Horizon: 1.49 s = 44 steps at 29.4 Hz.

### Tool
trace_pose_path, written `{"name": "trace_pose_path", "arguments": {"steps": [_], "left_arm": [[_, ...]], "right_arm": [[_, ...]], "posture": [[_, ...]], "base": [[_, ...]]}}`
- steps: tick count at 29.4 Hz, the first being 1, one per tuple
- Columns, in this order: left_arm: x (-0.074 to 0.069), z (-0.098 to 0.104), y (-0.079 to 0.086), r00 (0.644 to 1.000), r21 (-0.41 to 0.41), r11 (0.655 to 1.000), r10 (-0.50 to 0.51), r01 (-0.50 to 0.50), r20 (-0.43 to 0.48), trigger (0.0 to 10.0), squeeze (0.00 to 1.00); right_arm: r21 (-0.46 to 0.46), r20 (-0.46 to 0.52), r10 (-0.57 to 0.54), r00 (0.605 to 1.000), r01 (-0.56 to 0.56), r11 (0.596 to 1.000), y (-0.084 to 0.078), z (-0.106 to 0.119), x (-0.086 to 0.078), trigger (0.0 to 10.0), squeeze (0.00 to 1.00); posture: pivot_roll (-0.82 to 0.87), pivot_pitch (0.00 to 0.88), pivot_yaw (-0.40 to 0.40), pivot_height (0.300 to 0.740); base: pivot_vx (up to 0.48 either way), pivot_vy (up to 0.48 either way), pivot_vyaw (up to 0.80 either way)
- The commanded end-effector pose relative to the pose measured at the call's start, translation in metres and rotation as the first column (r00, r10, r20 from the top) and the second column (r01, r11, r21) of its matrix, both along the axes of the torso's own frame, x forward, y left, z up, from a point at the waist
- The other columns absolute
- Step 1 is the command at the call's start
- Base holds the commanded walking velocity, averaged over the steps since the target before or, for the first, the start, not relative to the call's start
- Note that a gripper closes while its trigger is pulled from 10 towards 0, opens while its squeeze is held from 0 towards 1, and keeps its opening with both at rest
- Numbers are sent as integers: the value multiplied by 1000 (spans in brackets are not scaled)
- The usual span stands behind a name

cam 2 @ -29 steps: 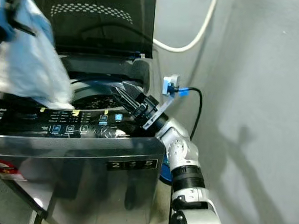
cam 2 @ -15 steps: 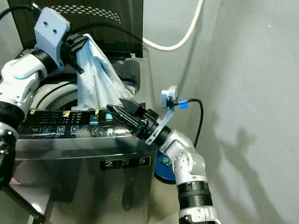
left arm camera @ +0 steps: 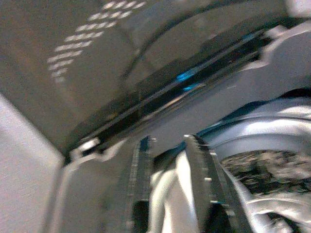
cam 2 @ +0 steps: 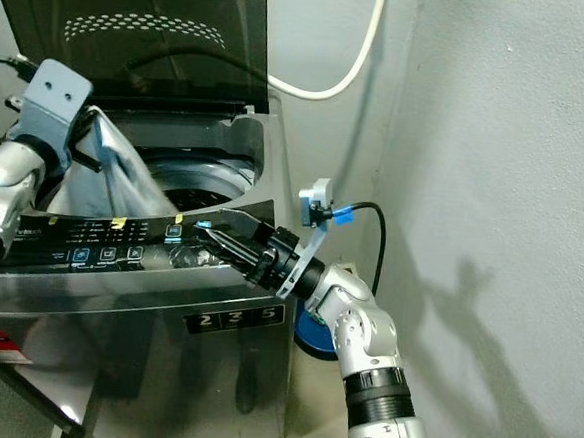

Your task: Clothes washing

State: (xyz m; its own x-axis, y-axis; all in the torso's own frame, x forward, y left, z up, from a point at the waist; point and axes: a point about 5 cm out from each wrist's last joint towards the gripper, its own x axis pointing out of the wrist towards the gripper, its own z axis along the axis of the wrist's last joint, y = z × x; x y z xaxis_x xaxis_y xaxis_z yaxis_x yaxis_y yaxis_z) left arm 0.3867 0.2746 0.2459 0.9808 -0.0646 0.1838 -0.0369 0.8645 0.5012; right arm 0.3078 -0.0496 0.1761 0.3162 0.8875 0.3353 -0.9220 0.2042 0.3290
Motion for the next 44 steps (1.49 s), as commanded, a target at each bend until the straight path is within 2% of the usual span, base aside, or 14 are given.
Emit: {"name": "trace_pose_path", "arguments": {"steps": [1,10,11,12,13,15,17,18,19,22,25,31,35,44], "left_arm": [[0,-11,-6,999,-18,999,-39,39,-20,10000,1000],[1,-18,-17,999,-94,995,-42,44,21,10000,1000],[0,-17,-17,999,-121,992,-35,39,39,10000,392],[0,-17,-17,999,-121,992,-35,39,39,10000,392],[-1,-17,-19,997,-166,985,-37,47,65,10000,0],[-6,-16,-29,985,-310,942,-83,127,152,10000,0],[-6,-16,-29,985,-310,942,-83,127,152,10000,0],[-12,-13,-41,966,-378,900,-144,218,214,10000,0],[-12,-13,-41,966,-378,900,-144,218,214,10000,0],[-47,12,-79,853,-434,760,-299,484,427,10000,0],[-69,28,-93,789,-418,704,-340,574,512,10000,0],[-79,8,-88,863,-415,779,-307,470,401,10000,0],[-96,-16,-88,915,-479,786,-278,391,292,10000,0],[-110,-33,-102,924,-525,761,-299,381,238,10000,0]], "right_arm": [[-7,-2,4,1000,-4,1000,1,0,-2,10000,0],[-23,-12,12,1000,-12,1000,3,-5,-8,10000,0],[-29,-15,11,1000,-11,1000,3,-7,-8,10000,0],[-29,-15,11,1000,-11,1000,3,-7,-8,10000,0],[-38,-18,5,1000,-5,999,3,-9,-8,10000,0],[-51,-45,-26,999,24,998,0,-17,-5,10000,0],[-51,-45,-26,999,24,998,0,-17,-5,10000,0],[-31,-58,-18,998,16,999,-2,-18,-6,10000,0],[-31,-58,-18,998,16,999,-2,-18,-6,10000,0],[66,-56,82,995,-78,995,-8,-10,-13,10000,0],[69,-30,185,982,-182,981,-9,-8,-23,10000,0],[-40,-26,266,964,-267,963,-5,-21,-30,10000,0],[-123,-52,236,970,-241,963,-7,-33,-27,10000,0],[-209,-78,196,978,-208,955,-17,-47,-25,10000,0]], "posture": [[-70,0,-20,740],[-75,0,-22,740],[-73,0,-21,740],[-73,0,-21,740],[-73,0,-19,740],[-69,0,-21,740],[-69,0,-21,740],[-65,0,-21,740],[-65,0,-21,740],[-49,0,-30,740],[-38,0,-37,740],[-15,0,-48,740],[-14,0,-51,740],[-12,0,-56,740]], "base": [[0,0,0],[0,0,0],[0,0,0],[0,0,0],[0,0,0],[0,0,0],[0,0,0],[0,0,0],[0,0,0],[0,0,0],[0,0,0],[0,0,0],[0,0,0],[0,0,0]]}}
